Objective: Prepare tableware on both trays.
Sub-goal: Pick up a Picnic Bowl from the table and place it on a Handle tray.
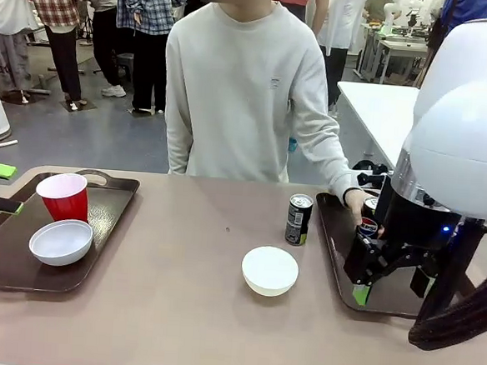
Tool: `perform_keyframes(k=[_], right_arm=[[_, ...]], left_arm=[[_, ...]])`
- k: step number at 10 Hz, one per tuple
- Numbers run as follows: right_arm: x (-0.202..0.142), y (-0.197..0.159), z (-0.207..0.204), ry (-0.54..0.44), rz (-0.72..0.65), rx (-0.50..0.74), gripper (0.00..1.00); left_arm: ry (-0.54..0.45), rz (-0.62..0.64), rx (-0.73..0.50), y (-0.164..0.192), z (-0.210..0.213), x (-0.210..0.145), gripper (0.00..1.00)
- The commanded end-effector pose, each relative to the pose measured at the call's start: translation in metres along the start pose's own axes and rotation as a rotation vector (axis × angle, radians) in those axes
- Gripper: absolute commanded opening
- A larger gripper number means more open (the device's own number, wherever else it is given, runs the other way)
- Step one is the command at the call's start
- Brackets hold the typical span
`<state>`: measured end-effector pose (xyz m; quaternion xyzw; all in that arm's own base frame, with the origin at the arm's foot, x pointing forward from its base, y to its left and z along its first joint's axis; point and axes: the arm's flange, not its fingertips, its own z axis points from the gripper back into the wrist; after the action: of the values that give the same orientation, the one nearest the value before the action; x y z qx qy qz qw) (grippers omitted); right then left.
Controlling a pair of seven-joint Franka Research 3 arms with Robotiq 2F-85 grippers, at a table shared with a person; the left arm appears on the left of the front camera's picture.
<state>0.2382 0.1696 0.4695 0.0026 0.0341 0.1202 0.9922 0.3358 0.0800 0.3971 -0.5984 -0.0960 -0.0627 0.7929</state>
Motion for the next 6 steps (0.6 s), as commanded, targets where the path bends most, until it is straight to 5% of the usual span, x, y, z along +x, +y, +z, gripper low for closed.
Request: perform_keyframes(k=[1,6], right_arm=[[-0.012,-0.007,-0.032,-0.012,0.013,0.023,1.0],[0.005,0.003,-0.037,-0.063,-0.02,0.034,1.0]], left_arm=[[-0.015,-0.025,-0.015,0.0,0.0,-0.001,0.92],[-0.015,-0.025,-0.015,0.0,0.0,-0.001,0.92]])
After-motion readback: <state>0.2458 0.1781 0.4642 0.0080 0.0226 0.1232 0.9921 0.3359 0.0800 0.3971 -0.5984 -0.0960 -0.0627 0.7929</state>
